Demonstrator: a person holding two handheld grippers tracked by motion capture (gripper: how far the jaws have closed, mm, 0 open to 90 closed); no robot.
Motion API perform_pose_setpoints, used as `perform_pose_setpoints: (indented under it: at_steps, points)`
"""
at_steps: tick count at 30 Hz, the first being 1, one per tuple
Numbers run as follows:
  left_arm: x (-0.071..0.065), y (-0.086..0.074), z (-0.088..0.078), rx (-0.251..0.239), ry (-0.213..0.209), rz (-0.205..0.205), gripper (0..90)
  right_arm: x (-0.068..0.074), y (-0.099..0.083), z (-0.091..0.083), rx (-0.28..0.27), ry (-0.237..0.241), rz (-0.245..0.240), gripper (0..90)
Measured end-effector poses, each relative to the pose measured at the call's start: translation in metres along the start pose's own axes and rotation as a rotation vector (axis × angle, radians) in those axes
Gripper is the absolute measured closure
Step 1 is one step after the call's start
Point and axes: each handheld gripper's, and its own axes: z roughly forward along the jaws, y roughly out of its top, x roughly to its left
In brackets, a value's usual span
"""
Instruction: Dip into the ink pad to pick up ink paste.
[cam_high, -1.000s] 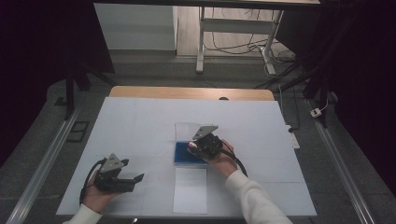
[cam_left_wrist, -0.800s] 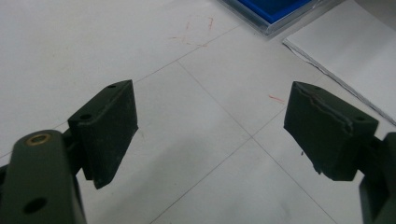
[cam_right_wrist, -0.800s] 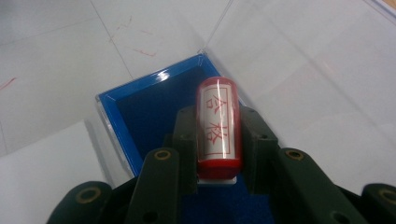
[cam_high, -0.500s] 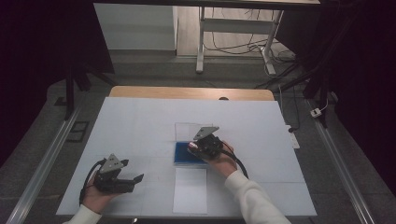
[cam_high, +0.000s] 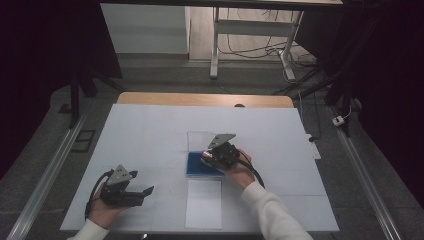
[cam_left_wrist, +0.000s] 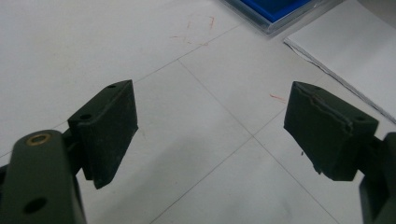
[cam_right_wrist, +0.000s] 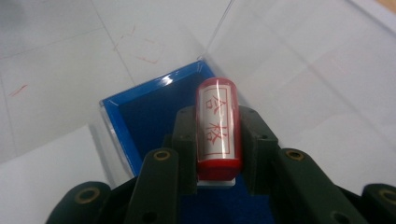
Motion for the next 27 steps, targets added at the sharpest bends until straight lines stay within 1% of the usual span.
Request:
perform_pose_setpoints:
  at_steps: [3,9,18,20,27]
  points:
    - [0.001,0.0,0.0,-0.001,-0.001,0.0,17.1,-0.002,0.002,-0.006,-0.043,0.009,0.023,70.3]
    - [0.001,0.0,0.0,-0.002,-0.002,-0.001,17.1,-0.003,0.005,-0.015,-0.064,0.015,0.029,70.3]
    - [0.002,0.0,0.0,-0.001,-0.002,-0.002,17.1,0.0,0.01,-0.016,-0.062,0.024,0.019,70.3]
    - [0.001,0.0,0.0,-0.002,-0.002,-0.001,17.1,0.0,0.011,-0.016,-0.058,0.024,0.009,70.3]
    - [0.001,0.0,0.0,-0.003,-0.003,-0.002,17.1,0.001,0.011,-0.015,-0.049,0.026,0.008,70.2]
